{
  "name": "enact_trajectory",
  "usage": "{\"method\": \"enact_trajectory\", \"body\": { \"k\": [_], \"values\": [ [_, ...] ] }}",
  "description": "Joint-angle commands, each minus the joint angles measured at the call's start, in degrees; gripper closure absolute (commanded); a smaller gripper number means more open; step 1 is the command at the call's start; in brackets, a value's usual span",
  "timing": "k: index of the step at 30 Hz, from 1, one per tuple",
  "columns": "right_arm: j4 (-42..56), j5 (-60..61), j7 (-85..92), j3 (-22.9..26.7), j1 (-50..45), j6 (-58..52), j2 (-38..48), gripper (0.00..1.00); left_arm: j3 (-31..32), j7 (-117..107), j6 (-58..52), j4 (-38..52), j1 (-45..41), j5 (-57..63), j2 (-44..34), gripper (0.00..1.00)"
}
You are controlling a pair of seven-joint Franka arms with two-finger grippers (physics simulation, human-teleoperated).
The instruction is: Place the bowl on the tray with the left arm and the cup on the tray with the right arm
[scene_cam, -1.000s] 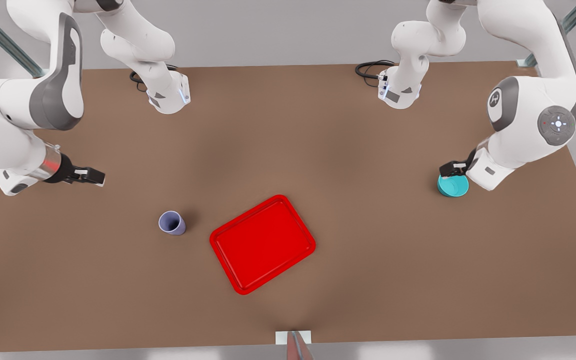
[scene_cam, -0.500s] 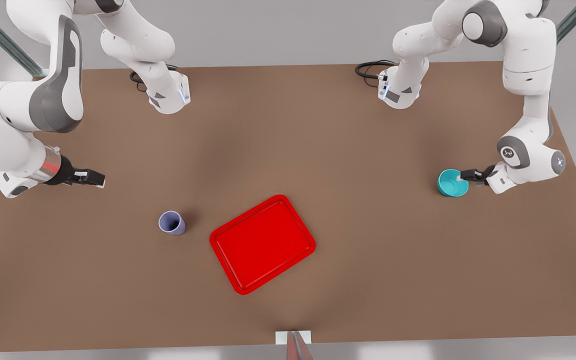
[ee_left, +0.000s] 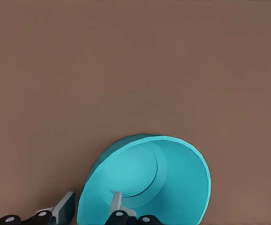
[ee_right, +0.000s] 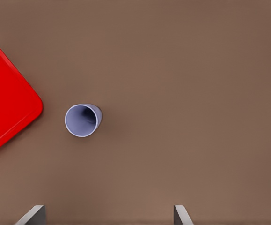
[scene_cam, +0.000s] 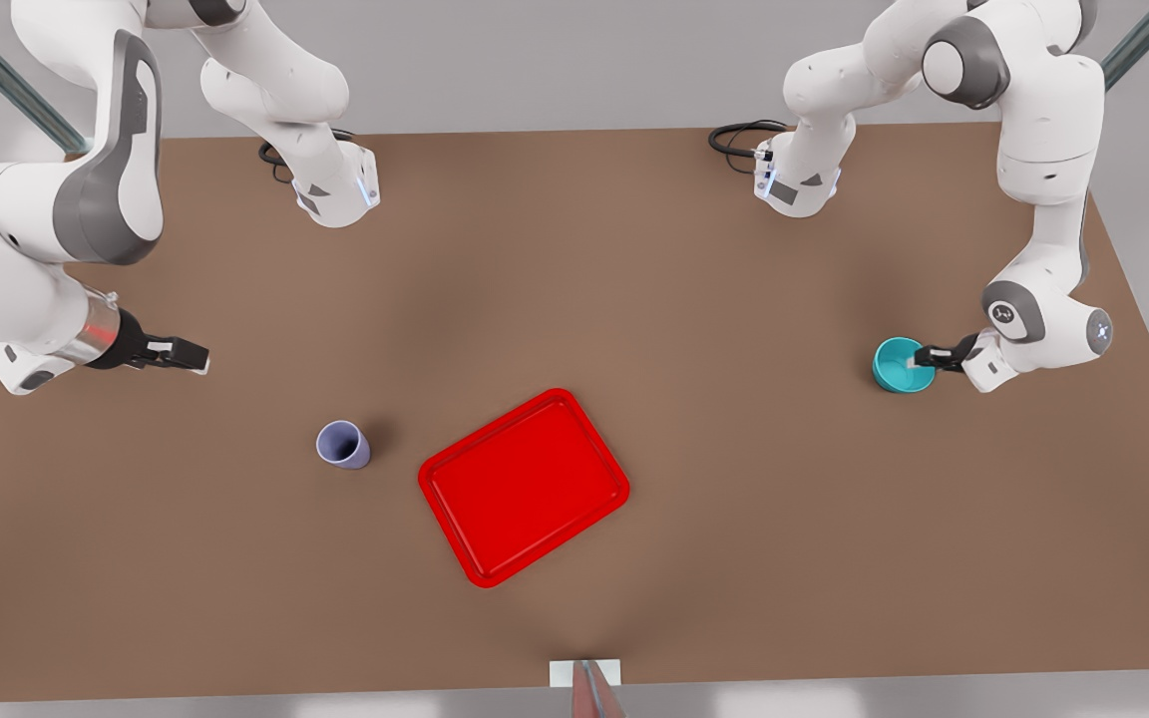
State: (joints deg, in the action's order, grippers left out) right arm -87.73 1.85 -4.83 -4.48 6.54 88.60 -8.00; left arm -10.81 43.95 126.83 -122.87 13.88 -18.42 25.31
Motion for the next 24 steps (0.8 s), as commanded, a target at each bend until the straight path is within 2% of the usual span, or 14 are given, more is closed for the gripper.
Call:
{"method": "enact_trajectory", "body": {
  "k": [1, 2, 3, 12, 15, 18, 20, 22, 24],
  "values": [
    [-0.07, 0.0, 0.0, 0.0, -0.03, -0.01, 0.0, 0.0, 0.0, 0.0, -0.01, 0.0, -0.08, -0.38, 0.0, 0.71],
    [-0.07, 0.0, 0.0, 0.0, -0.03, -0.01, 0.0, 0.0, 0.0, -0.09, 0.08, 0.0, -0.08, -0.47, 0.0, 0.77],
    [-0.07, 0.0, 0.0, 0.0, -0.03, -0.01, 0.0, 0.0, 0.0, -0.27, 0.08, 0.09, 0.0, -0.38, 0.0, 0.79],
    [-0.07, 0.0, 0.0, 0.0, -0.03, -0.01, 0.0, 0.0, 0.09, -2.9, -0.89, 1.32, -0.7, 0.23, -0.09, 0.79],
    [-0.07, 0.0, 0.0, 0.0, -0.03, -0.01, 0.0, 0.0, 0.18, -20.21, -7.12, 3.07, -10.89, 0.41, -6.94, 0.79],
    [-0.07, 0.0, 0.0, 0.0, -0.03, -0.01, 0.0, 0.0, 0.88, -40.07, -17.05, 15.11, -22.05, 1.9, -5.98, 0.79],
    [-0.07, 0.0, 0.0, 0.0, -0.03, -0.01, 0.0, 0.0, 2.11, -55.08, -17.41, 20.64, -30.13, 1.9, -3.96, 0.79],
    [-0.07, 0.0, 0.0, 0.0, -0.03, -0.01, 0.0, 0.0, 2.2, -76.19, -19.25, 34.27, -39.54, 1.9, 2.8, 0.79],
    [-0.07, 0.0, 0.0, 0.0, -0.03, -0.01, 0.0, 0.0, 2.2, -88.94, -19.52, 41.39, -45.08, 1.37, 8.61, 0.79]
  ]
}}
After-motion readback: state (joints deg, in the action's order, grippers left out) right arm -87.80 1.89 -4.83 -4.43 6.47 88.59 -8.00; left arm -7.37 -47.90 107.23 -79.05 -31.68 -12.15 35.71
